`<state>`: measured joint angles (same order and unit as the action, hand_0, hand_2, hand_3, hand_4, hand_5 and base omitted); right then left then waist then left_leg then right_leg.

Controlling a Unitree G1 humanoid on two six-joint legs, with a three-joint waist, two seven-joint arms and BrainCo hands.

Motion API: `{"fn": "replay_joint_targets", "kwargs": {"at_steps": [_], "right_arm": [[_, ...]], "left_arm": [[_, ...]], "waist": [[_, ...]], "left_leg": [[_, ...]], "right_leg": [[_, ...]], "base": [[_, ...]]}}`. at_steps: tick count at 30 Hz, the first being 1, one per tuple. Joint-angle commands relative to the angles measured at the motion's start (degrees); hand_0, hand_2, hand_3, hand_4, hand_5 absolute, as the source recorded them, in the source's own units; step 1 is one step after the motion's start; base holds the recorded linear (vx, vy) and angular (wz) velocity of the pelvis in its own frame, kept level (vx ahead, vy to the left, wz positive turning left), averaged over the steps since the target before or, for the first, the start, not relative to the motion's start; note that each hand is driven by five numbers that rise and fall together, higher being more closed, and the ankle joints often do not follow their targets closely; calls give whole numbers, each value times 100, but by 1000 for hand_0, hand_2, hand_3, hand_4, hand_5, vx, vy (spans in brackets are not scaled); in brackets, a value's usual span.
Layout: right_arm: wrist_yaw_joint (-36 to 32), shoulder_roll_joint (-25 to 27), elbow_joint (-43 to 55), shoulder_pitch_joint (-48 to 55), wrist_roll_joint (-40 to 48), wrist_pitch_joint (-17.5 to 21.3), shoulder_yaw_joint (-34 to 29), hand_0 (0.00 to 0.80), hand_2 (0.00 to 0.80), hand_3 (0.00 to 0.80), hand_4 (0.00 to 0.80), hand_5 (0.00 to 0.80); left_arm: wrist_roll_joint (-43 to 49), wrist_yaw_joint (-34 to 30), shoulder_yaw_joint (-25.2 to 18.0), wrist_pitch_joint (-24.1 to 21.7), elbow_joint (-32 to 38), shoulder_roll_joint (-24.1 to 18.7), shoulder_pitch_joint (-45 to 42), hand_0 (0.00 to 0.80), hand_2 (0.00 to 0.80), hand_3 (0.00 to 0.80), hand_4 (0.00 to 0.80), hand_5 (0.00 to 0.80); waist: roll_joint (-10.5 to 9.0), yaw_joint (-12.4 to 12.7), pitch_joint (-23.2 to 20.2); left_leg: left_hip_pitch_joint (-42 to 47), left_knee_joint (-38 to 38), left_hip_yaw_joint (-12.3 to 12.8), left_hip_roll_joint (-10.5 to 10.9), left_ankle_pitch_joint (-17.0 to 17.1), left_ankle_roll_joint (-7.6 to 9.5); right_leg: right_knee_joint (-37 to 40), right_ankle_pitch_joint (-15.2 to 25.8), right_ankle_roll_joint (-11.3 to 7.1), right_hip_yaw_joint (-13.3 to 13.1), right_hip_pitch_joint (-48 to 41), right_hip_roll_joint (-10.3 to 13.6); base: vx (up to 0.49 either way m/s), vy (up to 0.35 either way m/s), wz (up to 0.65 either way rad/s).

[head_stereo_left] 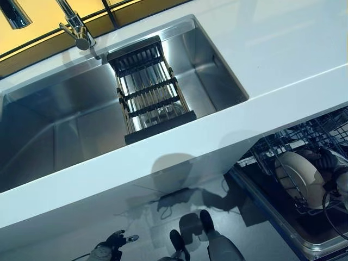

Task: Take plates into dishwasher

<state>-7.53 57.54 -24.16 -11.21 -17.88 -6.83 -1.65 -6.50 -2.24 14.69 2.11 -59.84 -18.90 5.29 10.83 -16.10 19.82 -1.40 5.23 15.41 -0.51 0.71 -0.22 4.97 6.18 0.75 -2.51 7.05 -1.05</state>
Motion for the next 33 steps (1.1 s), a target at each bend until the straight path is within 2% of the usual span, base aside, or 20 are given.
{"fn": "replay_joint_targets", "kwargs": {"at_steps": [1, 2, 3, 12, 18, 26, 33], "right_arm": [[175, 304, -214, 51, -78, -244, 56, 464, 464, 464, 464, 464], [190, 290, -189, 77, -61, -259, 24, 292, 292, 292, 292, 292], [181, 283, -178, 101, -41, -277, -1, 0, 0, 0, 0, 0], [331, 207, -121, 350, -53, -193, -273, 0, 0, 0, 0, 0], [390, 324, 57, 406, 198, -278, -514, 0, 0, 0, 0, 0], [103, 521, 673, 506, 1214, -576, -1268, 0, 0, 0, 0, 0], [-168, 925, 505, 535, 1675, -652, -1658, 0, 0, 0, 0, 0]], "left_arm": [[-90, 13, 106, 47, -296, -63, 174, 0, 0, 0, 0, 0], [-87, 8, 102, 55, -293, -65, 175, 0, 0, 0, 0, 0], [-83, -1, 99, 59, -293, -73, 177, 0, 0, 0, 0, 0], [-23, 28, 30, 77, -329, -43, 141, 0, 0, 0, 0, 0], [32, 16, -7, 105, -346, -45, 112, 0, 0, 0, 0, 0], [95, 2, -127, 110, -491, -43, -12, 0, 0, 0, 0, 0], [241, 67, -116, 218, -725, -43, -64, 0, 0, 0, 0, 0]], "waist": [[-239, 49, -308], [-252, 41, -314], [-258, 41, -317], [-348, 13, -372], [-408, -17, -438], [-654, -102, -584], [-900, -116, -786]], "left_leg": [[173, -23, 67, -174, -224, -146], [176, -23, 72, -177, -228, -145], [180, -23, 75, -178, -233, -142], [231, -23, 110, -196, -268, -118], [291, -23, 134, -209, -312, -111], [381, -23, 204, -242, -369, -91], [464, -23, 271, -274, -458, -79]], "right_leg": [[-185, -399, -460, 179, -20, 132], [-188, -400, -467, 176, -20, 132], [-189, -401, -469, 178, -21, 131], [-150, -376, -483, 151, -70, 112], [-107, -368, -502, 136, -142, 104], [-60, -329, -511, 56, -223, 51], [-19, -308, -539, 24, -305, 9]], "base": [[0, 0, 0], [0, 0, 0], [0, 0, 0], [0, 0, 0], [12, 8, 0], [43, 30, -1], [31, 41, -3]]}}
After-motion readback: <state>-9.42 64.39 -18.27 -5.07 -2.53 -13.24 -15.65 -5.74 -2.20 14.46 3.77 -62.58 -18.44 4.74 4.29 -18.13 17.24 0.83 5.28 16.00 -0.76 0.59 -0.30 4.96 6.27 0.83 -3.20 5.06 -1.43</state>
